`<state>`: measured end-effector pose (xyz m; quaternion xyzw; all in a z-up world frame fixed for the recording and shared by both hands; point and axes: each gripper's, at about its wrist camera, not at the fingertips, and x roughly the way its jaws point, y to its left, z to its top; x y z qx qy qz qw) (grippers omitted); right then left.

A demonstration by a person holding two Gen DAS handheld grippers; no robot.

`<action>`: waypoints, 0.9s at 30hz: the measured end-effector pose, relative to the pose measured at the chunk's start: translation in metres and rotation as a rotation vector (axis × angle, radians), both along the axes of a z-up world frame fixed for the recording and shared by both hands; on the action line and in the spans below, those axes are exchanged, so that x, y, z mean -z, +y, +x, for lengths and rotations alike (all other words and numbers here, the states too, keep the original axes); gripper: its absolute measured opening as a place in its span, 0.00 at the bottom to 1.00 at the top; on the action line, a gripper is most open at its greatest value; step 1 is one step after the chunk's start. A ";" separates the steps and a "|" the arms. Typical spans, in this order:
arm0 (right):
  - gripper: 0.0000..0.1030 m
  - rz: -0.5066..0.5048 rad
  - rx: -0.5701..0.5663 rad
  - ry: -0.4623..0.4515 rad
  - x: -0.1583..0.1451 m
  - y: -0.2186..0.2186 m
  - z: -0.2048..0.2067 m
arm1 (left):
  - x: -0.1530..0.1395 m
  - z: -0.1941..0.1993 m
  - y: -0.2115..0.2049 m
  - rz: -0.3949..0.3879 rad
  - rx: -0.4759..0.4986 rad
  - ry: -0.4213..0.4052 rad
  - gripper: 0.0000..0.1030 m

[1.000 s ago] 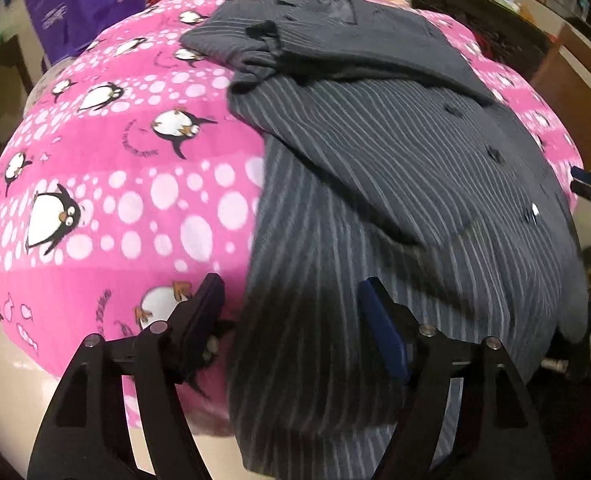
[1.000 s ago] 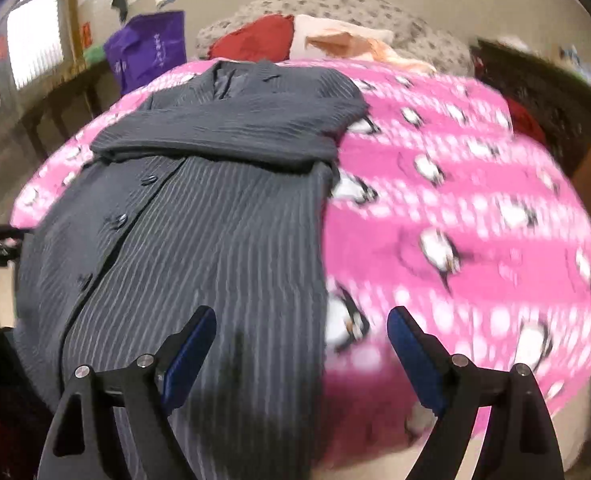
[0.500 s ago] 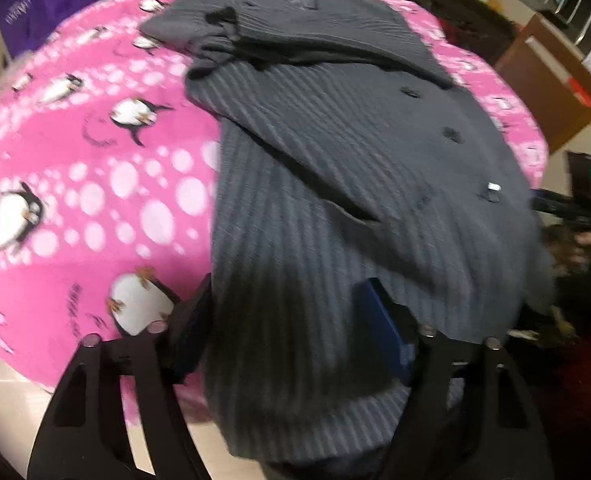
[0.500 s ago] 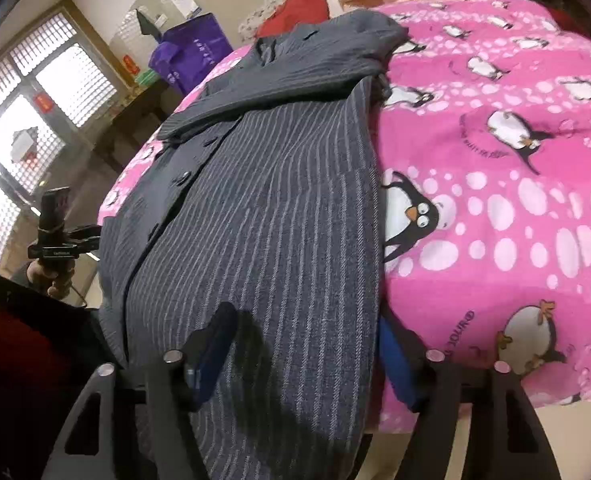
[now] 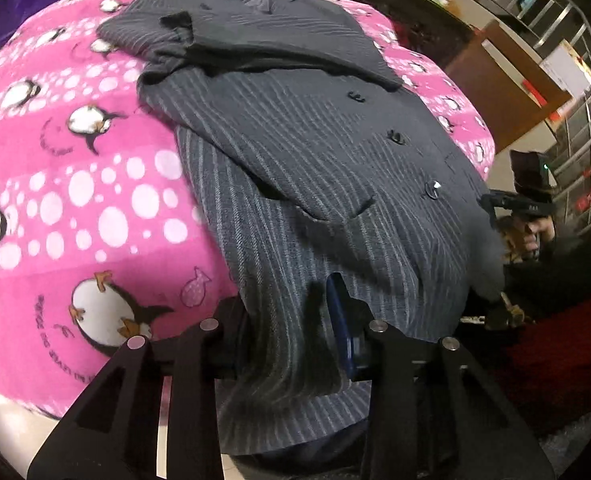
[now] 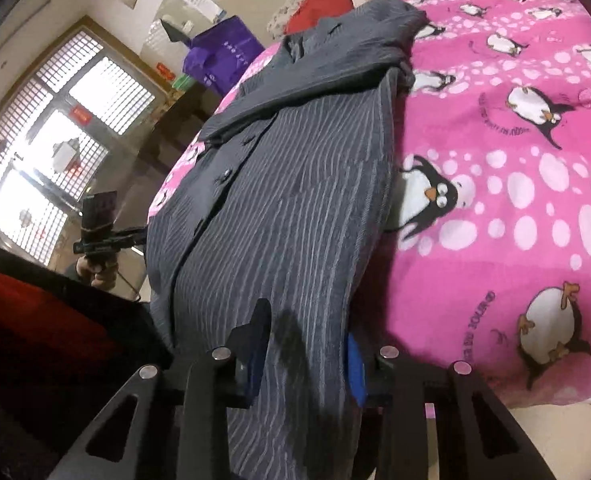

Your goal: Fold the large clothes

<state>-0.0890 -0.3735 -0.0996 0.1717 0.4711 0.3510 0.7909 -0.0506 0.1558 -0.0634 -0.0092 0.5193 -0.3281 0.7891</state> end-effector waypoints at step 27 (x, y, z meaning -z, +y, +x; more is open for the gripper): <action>0.25 0.035 -0.057 -0.016 0.003 0.018 0.030 | 0.006 0.008 -0.013 -0.076 -0.023 0.045 0.31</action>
